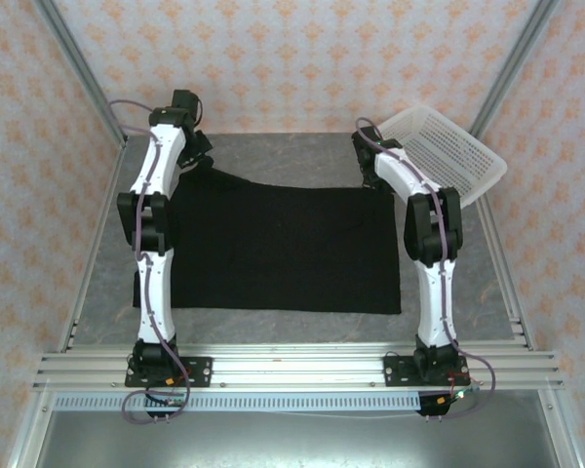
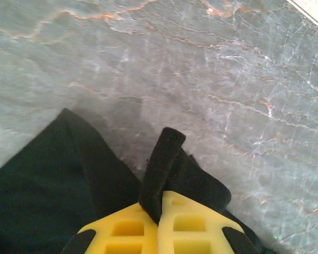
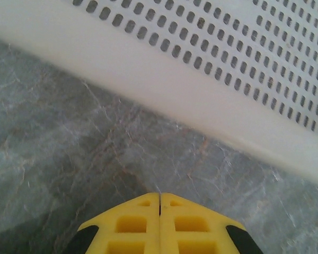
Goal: Fold and stack the t-shirts
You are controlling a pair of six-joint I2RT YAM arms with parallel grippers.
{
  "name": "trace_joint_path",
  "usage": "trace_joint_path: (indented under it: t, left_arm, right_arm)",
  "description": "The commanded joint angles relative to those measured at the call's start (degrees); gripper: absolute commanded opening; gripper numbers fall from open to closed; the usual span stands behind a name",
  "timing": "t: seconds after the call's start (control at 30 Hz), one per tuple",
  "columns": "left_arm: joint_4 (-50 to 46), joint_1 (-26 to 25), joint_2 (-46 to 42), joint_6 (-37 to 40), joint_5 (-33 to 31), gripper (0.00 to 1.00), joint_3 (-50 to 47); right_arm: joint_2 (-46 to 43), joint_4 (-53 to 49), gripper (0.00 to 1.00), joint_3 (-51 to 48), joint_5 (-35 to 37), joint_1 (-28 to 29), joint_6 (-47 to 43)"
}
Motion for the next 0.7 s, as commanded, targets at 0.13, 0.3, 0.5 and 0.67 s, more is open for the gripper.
trace_joint_path:
  t: [0.13, 0.3, 0.5, 0.67]
  left_arm:
    - [0.4, -0.5, -16.8, 3.8, -2.8, 0.00, -16.3]
    - [0.3, -0.5, -24.8, 3.8, -5.3, 0.00, -27.2]
    - [0.6, -0.5, -35.8, 5.2, -9.2, 0.00, -40.2]
    - [0.7, -0.5, -42.9, 6.2, -11.4, 0.00, -50.4]
  right_arm:
    - [-10.3, -0.2, 0.00, -9.9, 0.7, 0.8, 2.8]
    - [-14.5, -0.6, 0.00, -14.9, 0.1, 0.8, 4.5]
    - [-19.8, 0.3, 0.00, -22.7, -0.8, 0.9, 5.3]
    - [-24.0, 1.9, 0.00, -29.6, -2.5, 1.7, 5.4]
